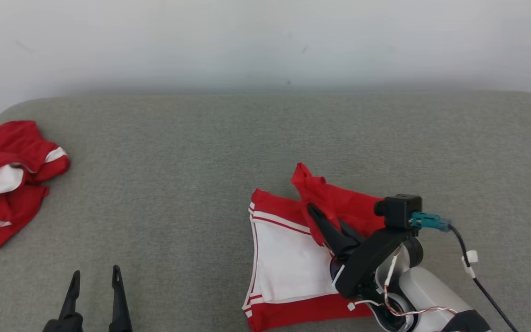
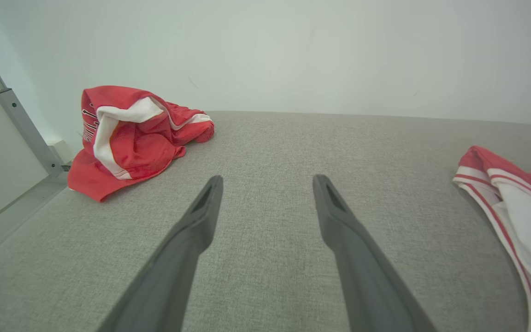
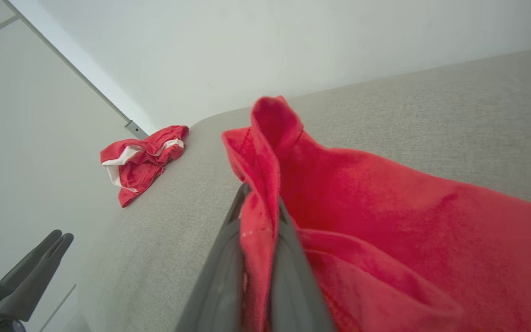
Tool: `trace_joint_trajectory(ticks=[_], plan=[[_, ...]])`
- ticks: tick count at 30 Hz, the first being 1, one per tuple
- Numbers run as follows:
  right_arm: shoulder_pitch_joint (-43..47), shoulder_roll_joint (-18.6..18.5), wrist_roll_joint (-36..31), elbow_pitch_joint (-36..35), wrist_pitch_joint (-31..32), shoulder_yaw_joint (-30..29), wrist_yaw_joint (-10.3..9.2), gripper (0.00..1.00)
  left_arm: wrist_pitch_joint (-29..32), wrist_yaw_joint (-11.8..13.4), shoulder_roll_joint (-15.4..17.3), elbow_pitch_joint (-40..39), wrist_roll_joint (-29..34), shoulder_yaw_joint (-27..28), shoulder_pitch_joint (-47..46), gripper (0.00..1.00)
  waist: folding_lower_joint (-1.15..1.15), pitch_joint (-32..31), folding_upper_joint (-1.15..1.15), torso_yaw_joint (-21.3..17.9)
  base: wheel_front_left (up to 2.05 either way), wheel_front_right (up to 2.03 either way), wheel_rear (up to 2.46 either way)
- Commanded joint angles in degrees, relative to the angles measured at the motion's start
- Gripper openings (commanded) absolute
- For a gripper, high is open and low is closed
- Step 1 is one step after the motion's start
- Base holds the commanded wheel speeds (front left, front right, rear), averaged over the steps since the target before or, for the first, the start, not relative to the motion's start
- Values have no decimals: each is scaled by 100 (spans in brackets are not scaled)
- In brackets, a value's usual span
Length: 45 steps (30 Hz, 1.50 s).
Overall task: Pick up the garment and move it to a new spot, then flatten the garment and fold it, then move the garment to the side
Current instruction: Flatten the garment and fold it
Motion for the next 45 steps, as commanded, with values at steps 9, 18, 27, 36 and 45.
trace_joint_trajectory(ticks=[9, 18, 27, 36, 45], plan=[[-181, 589, -322, 1076, -180, 173, -15, 5, -17, -116, -72, 242, 81, -111, -338, 100, 0, 161, 0, 494, 0, 0, 0], [-303, 407, -435, 1002, -860, 469, -15, 100, -17, -81, -99, 255, 50, -67, -275, 100, 0, 74, 0, 388, 0, 0, 0], [25, -373, -429, 76, -1379, -16, -15, 100, -17, -121, -99, 188, 87, 101, -150, 100, 0, -26, 0, 138, 0, 0, 0], [912, -573, -599, -405, -1640, -1496, -15, 100, -17, -168, -59, 70, 192, 265, -71, 100, 0, -59, 0, -77, 0, 0, 0], [1728, -391, -1607, -969, -1724, -2430, -15, 100, -17, -175, -15, -121, 341, 287, -94, 100, 0, -111, 0, -373, 0, 0, 0]])
